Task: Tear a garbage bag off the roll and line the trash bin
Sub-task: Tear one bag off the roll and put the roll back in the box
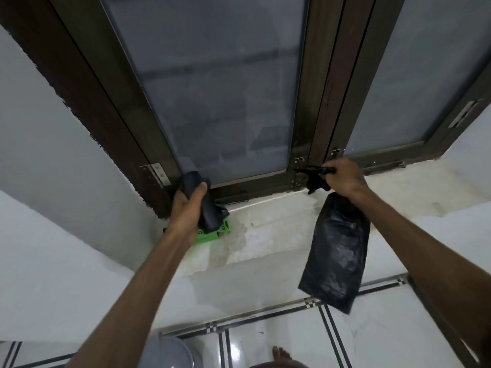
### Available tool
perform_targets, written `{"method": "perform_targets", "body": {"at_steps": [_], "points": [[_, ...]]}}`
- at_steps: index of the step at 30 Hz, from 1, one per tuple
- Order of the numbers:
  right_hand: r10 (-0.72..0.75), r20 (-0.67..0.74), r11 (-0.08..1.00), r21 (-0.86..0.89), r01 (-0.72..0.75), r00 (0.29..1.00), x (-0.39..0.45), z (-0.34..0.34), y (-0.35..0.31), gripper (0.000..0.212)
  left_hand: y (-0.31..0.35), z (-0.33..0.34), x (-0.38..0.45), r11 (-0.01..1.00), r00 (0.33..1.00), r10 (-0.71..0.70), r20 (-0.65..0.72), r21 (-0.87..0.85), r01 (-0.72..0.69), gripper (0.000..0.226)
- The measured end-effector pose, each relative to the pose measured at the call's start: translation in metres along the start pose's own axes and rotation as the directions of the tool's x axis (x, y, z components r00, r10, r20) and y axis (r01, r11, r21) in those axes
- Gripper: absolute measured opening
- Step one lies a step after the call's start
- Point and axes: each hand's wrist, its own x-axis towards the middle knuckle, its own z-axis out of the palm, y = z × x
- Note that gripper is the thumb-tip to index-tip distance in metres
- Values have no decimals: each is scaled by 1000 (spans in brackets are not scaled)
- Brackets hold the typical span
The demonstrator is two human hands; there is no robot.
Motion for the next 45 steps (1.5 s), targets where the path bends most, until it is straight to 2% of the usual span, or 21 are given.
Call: {"method": "perform_targets", "body": {"at_steps": [3,6,7,10,12,14,16,18,21,24,26,28,29,32,34,36,39,42,44,45], "points": [[-85,-30,996,37,86,996,10,-11,-18,27,0,1,-1,998,999,27,24,49,-28,35],[-135,-44,986,94,138,990,15,-12,-33,27,-5,10,-7,997,998,41,55,58,-44,51],[-139,-32,984,106,142,990,16,-12,-32,25,-8,9,-4,998,997,49,61,37,-52,49],[-156,63,982,122,147,986,10,-14,-34,14,-7,8,-4,999,998,43,44,22,-44,40],[-213,190,961,217,170,958,3,-12,-38,20,-9,6,-1,998,998,51,35,45,-52,42],[-280,347,942,279,186,895,-3,-12,-38,26,-12,6,3,996,999,48,22,68,-49,45],[-343,453,937,227,265,823,-3,-10,-35,28,-11,7,4,996,1000,21,15,89,-23,48],[-401,483,915,167,368,778,0,-8,-31,30,-10,8,2,995,1000,1,25,98,-4,51],[-452,541,884,169,435,709,2,-12,-32,32,-9,8,3,994,1000,4,29,111,-7,56],[-369,688,859,-3,512,624,-3,-18,-37,35,-7,6,6,994,996,49,74,91,-56,52],[-280,794,821,-93,563,540,-7,-19,-40,30,-4,5,7,992,991,83,106,84,-92,49],[-232,852,826,-83,558,469,-14,-22,-46,26,-2,5,6,988,985,113,129,87,-125,51],[-224,860,841,-67,537,458,-17,-25,-51,31,-1,6,7,985,982,128,140,96,-142,52],[-292,823,904,71,422,488,-21,-32,-60,64,-1,7,4,975,973,162,162,125,-183,49],[-376,783,921,256,294,495,-21,-35,-61,75,-4,7,1,956,964,200,176,181,-231,46],[-476,718,872,462,164,507,-20,-34,-58,69,-6,5,-2,923,950,242,198,253,-289,46],[-514,571,747,665,6,640,-17,-28,-55,54,-4,3,-9,845,922,263,286,394,-363,49],[-455,497,656,748,-100,739,-17,-22,-63,47,-3,6,-16,706,882,220,417,556,-439,62],[-409,491,663,739,-120,769,-17,-21,-69,44,-2,6,-18,606,841,175,511,618,-502,77],[-390,495,690,716,-109,776,-17,-21,-71,43,-3,6,-18,520,815,159,558,654,-549,81]]}}
